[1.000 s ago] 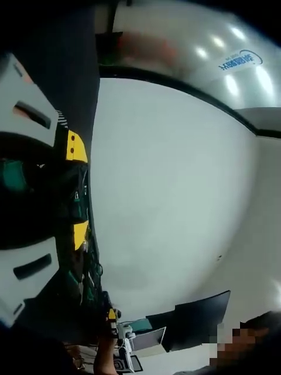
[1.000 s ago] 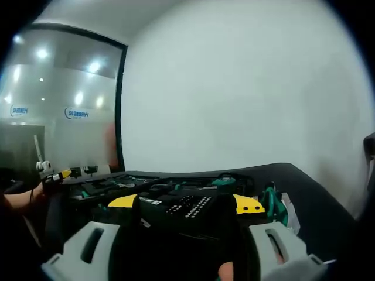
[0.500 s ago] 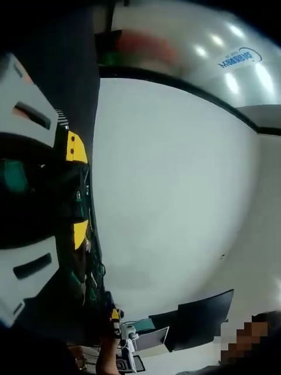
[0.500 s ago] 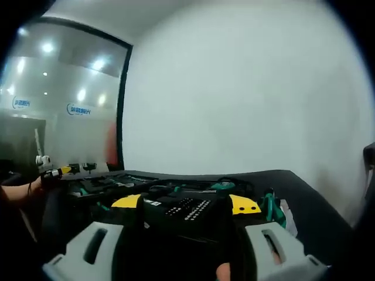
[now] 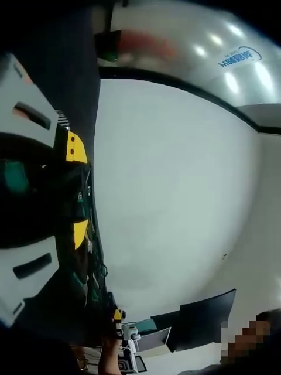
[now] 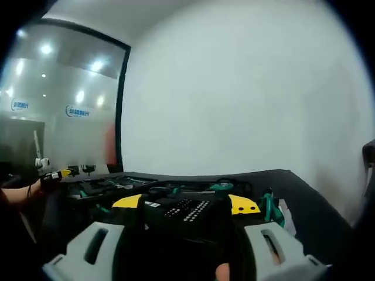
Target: Pick up the tools and put them into their designated positions in the toolbox.
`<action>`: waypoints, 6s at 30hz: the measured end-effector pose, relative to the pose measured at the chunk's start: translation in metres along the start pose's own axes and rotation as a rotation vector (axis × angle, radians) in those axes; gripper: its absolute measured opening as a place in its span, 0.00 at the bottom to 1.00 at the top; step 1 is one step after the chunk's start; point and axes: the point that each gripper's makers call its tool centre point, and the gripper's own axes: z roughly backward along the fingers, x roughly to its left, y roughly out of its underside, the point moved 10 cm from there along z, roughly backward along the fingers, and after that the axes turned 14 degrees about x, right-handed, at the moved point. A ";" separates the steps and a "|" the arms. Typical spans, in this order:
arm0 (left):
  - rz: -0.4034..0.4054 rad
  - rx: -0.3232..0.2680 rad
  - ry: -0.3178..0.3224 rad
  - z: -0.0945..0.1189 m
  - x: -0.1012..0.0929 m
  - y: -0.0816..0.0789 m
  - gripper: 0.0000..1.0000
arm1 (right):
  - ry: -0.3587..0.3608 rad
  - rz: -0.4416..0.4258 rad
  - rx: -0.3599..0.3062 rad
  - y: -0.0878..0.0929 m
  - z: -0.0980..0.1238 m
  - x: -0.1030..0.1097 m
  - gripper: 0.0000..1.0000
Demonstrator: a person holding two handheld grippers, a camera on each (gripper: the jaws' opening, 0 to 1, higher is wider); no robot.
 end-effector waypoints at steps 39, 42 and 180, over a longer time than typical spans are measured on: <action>-0.029 -0.018 0.000 0.003 -0.001 -0.001 0.28 | 0.450 -0.285 -0.022 -0.001 0.031 -0.047 0.19; -0.032 -0.006 0.005 0.002 0.000 0.000 0.28 | 0.500 -0.207 0.094 -0.009 0.024 -0.048 0.19; -0.434 0.166 0.329 -0.097 -0.290 -0.162 0.04 | -0.064 0.684 0.066 -0.190 0.021 0.185 0.19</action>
